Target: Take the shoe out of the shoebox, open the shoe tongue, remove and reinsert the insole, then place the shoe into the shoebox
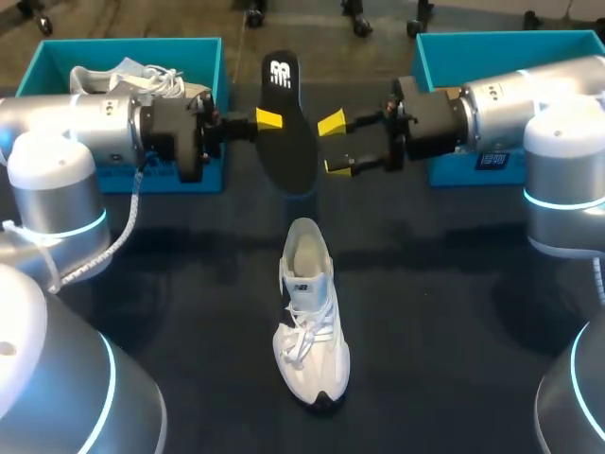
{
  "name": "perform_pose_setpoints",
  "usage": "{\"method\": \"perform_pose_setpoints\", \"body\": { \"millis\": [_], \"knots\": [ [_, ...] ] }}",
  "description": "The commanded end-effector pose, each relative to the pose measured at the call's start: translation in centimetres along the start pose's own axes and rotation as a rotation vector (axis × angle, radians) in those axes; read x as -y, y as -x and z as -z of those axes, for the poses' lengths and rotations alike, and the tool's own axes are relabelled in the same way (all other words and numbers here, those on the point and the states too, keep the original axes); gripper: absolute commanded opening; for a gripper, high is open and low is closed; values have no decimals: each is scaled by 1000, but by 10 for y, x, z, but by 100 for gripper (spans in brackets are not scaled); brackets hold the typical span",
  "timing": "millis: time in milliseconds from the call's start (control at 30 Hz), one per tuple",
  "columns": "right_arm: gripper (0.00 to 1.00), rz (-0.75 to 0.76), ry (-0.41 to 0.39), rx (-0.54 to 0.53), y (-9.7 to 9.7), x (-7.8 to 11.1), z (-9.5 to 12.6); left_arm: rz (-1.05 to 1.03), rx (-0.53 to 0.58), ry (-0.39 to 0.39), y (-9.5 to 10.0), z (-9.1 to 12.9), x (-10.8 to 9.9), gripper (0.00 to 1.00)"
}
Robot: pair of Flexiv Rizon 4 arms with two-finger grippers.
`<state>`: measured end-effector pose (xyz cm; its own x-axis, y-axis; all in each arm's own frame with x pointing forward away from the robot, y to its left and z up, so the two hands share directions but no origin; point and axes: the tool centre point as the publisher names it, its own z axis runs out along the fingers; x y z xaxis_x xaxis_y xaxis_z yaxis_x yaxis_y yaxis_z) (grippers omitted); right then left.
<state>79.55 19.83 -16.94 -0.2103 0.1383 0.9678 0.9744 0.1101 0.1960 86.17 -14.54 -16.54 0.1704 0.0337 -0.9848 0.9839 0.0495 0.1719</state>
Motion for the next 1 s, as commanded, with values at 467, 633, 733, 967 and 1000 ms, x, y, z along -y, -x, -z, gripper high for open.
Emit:
{"method": "perform_pose_setpoints", "body": {
  "millis": [467, 633, 733, 967, 1000],
  "knots": [
    [87, 4, -17, -18, 5, -15, -32, -22, -10, 26, 2, 0, 2, 0],
    [54, 4, -19, -23, 3, -15, -40, -34, -20, 32, -3, -5, -1, 0],
    [50, 4, -20, -21, 0, -16, -43, -30, -21, 29, -5, -8, -3, 0],
    [47, 4, -16, -18, -3, -13, -45, -28, -15, 19, -6, -11, -4, 0],
    [46, 5, -14, -17, -4, -13, -45, -28, -14, 18, -6, -11, -4, 0]
  ]
}}
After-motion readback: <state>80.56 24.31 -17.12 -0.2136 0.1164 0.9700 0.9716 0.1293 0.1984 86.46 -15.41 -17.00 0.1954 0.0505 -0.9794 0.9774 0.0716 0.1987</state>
